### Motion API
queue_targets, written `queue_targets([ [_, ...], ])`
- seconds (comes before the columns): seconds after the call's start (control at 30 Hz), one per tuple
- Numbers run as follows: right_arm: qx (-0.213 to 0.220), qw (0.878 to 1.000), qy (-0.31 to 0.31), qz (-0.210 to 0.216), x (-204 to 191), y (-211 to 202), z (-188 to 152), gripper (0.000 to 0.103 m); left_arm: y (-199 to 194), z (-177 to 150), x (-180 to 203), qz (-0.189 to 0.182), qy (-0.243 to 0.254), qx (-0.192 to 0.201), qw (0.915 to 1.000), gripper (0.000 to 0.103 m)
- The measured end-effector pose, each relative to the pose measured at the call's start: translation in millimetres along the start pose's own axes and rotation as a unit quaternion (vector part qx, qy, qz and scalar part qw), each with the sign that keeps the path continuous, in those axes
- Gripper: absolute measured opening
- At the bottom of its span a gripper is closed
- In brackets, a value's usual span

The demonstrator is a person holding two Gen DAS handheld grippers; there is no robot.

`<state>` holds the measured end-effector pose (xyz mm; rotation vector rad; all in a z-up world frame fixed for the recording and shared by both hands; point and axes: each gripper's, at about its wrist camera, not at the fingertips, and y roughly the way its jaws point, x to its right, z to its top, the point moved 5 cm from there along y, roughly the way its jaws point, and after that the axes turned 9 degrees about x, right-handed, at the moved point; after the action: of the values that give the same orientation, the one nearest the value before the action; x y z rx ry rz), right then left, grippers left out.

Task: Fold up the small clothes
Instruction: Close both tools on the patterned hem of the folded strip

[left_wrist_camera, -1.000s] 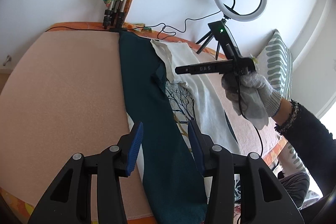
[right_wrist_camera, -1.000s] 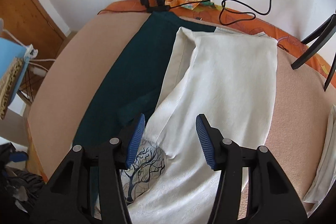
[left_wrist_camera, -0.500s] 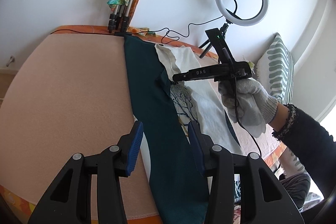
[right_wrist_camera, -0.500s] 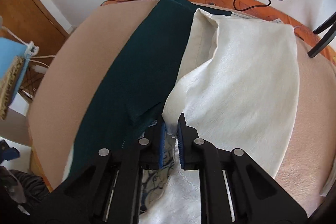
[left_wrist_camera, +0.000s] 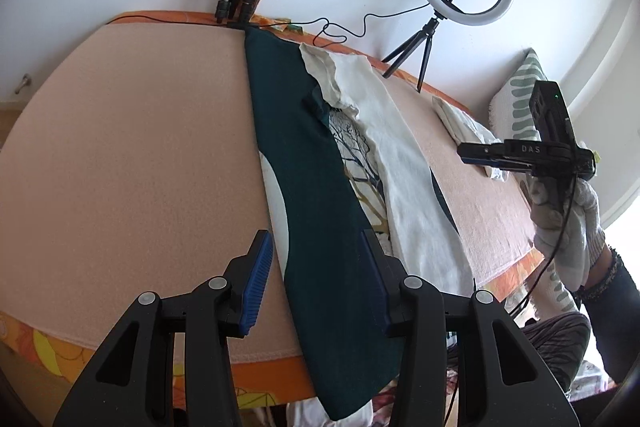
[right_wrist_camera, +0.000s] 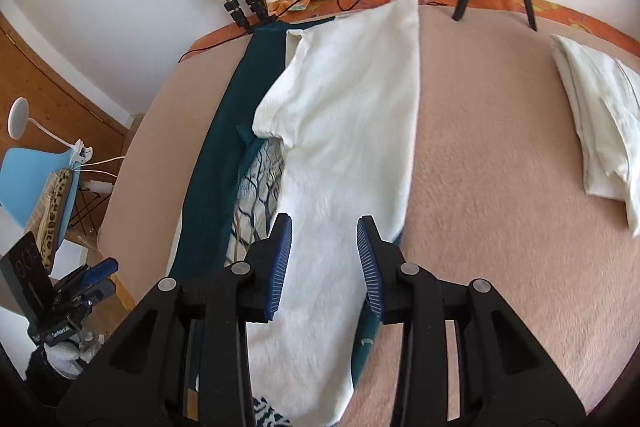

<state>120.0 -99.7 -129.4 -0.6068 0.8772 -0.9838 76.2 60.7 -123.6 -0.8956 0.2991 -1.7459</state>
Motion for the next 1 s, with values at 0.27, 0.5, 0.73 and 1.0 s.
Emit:
queue_targets([
  [0.27,-0.056,0.998,-0.009,-0.017,-4.5,-38.1,-109.0,0.036,0.2,-63.7,12.1,-0.017,-0.019,-0.067,0.9974,0.043],
  [0.5,-0.06,0.998,-0.021,-0.028,-13.6,-41.5,-149.7,0.043,0.2,-87.6,17.0,-0.011,-0.041,-0.08,0.9959,0.045],
  [0.73,-0.048,0.997,-0.038,-0.054,-20.2,-29.6,-156.6,0.043,-4.4,-95.8,19.8,-0.007,-0.038,-0.067,0.997,0.043],
  [1.0,-0.032,0.995,-0.059,-0.071,-24.9,-22.7,-153.9,0.006,1.7,-97.0,17.8,-0.049,-0.062,-0.062,0.9949,0.005],
])
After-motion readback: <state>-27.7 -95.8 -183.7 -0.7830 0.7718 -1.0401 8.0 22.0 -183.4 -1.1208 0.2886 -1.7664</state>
